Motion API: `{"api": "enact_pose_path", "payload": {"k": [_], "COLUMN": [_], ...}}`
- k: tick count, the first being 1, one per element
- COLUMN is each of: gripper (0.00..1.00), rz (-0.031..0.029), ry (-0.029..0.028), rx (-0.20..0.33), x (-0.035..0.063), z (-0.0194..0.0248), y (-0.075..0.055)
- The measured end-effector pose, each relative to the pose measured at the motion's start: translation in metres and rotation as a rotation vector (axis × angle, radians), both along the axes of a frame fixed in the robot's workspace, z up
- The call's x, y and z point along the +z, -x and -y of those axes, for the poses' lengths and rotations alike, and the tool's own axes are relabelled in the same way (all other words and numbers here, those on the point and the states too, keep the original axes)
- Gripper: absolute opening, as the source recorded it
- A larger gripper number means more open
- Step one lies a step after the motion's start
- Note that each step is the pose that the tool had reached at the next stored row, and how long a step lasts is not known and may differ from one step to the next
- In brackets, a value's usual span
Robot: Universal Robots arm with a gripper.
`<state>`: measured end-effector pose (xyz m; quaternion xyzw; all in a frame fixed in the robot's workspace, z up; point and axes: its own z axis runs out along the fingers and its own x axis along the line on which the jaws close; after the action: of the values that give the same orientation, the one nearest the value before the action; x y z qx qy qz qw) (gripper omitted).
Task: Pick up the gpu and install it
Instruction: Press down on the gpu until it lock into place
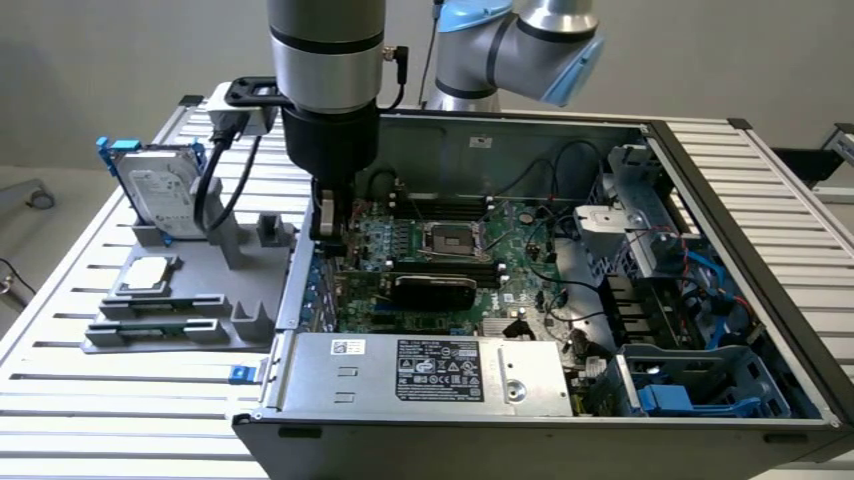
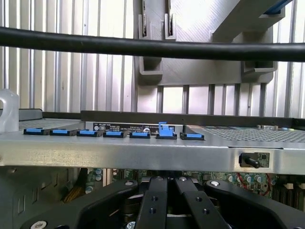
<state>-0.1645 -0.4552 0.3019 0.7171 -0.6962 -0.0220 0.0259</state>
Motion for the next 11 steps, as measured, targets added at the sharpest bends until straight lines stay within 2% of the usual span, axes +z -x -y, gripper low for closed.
{"api": "enact_pose_path", "payload": {"k": [11], "gripper": [0.11], "rz": [0.0003], "ry": [-0.0011], "rx": [-0.001], "x": [-0.0024], "z": [-0.0007], "y": [-0.0002]}}
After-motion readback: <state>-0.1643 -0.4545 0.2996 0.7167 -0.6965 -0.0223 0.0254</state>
